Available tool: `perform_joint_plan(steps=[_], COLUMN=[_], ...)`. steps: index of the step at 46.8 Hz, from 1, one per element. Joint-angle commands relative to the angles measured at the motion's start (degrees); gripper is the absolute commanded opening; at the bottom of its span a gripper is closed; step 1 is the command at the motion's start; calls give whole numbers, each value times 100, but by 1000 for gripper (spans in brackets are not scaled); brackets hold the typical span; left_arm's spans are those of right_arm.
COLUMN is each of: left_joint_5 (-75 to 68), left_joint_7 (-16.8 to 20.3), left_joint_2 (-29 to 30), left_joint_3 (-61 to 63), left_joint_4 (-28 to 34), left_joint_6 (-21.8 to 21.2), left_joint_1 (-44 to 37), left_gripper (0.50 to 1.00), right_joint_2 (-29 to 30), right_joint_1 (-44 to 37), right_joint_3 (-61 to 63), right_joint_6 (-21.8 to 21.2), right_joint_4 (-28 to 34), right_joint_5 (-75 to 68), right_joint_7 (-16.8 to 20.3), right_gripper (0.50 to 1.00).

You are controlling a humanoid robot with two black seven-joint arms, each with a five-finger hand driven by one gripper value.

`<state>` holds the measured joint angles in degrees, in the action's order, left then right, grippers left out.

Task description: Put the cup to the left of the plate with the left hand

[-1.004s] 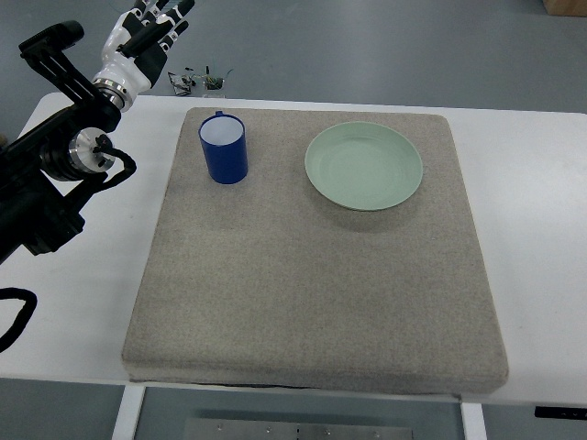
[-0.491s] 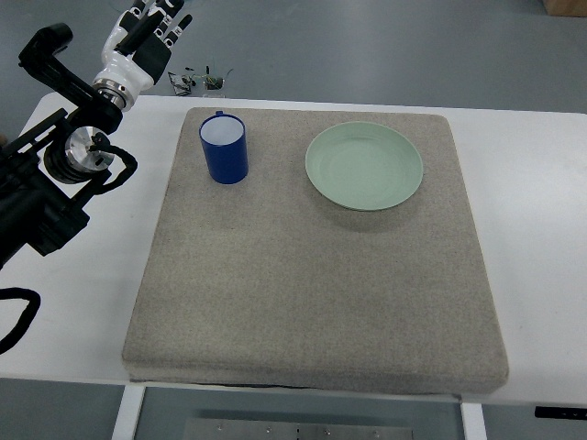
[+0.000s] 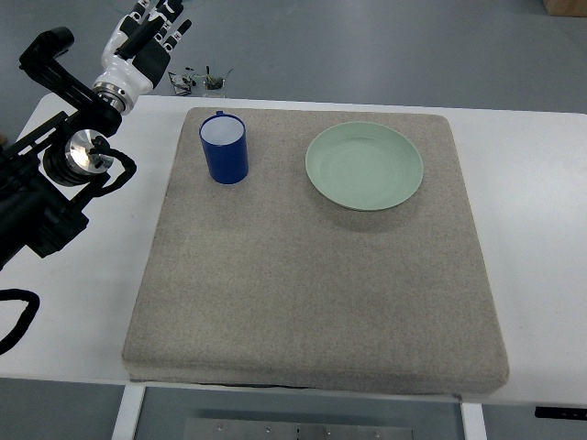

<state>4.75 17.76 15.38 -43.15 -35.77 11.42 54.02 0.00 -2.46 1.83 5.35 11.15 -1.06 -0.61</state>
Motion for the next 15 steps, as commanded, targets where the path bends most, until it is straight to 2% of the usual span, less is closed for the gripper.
perform_joint_plan(steps=[1, 15], left_joint_5=[0, 0], left_joint_7=[0, 0], left_joint_2=[0, 0], left_joint_3=[9, 17], left_joint_4=[0, 0], left_joint_6=[0, 0], left_joint_1=[-6, 82], left_gripper=[994, 994], right_joint_2=[0, 0], right_joint_1=[0, -26], right_joint_3=[1, 1], right_joint_6=[-8, -17], right_joint_4=[1, 1], right_joint_5=[0, 35], right_joint_7=[0, 0], right_gripper=[934, 934])
